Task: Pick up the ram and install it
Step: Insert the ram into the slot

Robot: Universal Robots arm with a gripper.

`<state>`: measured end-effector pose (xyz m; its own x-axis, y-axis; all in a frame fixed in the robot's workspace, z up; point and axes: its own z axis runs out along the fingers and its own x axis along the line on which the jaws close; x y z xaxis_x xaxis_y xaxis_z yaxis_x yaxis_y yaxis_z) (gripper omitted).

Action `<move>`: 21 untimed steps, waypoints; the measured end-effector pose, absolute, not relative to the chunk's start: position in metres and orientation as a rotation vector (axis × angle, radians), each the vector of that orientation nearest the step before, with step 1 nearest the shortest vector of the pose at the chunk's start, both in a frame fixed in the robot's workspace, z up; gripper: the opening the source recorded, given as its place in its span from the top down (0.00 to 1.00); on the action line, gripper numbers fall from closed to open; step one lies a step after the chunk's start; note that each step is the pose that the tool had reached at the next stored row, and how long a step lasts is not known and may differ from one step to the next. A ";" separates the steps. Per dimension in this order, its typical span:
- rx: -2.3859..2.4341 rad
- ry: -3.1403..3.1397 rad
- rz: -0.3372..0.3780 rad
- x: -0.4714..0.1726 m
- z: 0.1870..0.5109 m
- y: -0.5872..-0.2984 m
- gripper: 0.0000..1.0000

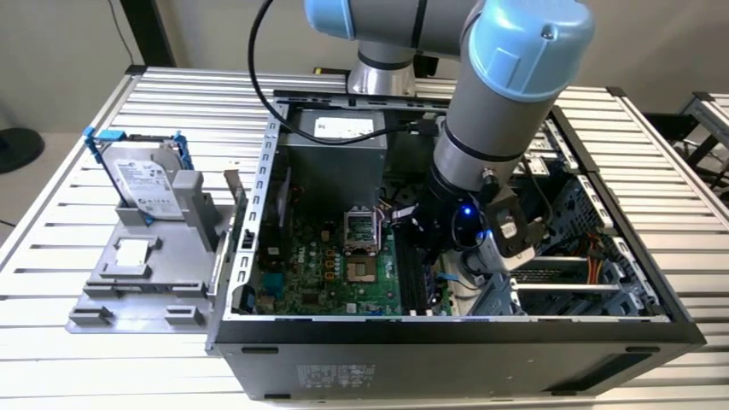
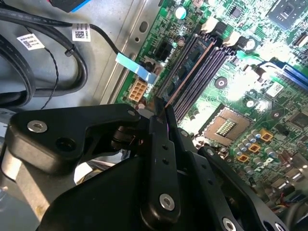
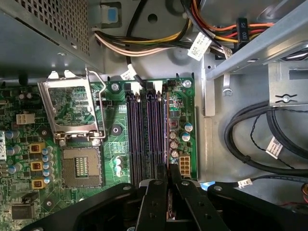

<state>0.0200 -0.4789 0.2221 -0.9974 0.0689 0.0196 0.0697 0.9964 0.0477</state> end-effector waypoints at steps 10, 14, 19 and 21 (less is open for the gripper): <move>-0.066 -3.121 -0.086 0.018 0.224 -0.481 1.00; -0.063 -3.121 -0.086 0.018 0.224 -0.481 1.00; -0.062 -3.121 -0.086 0.018 0.222 -0.480 1.00; -0.059 -3.121 -0.086 0.018 0.222 -0.480 1.00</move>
<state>0.0176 -0.4804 0.2215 -0.9991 0.0372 0.0200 0.0382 0.9978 0.0546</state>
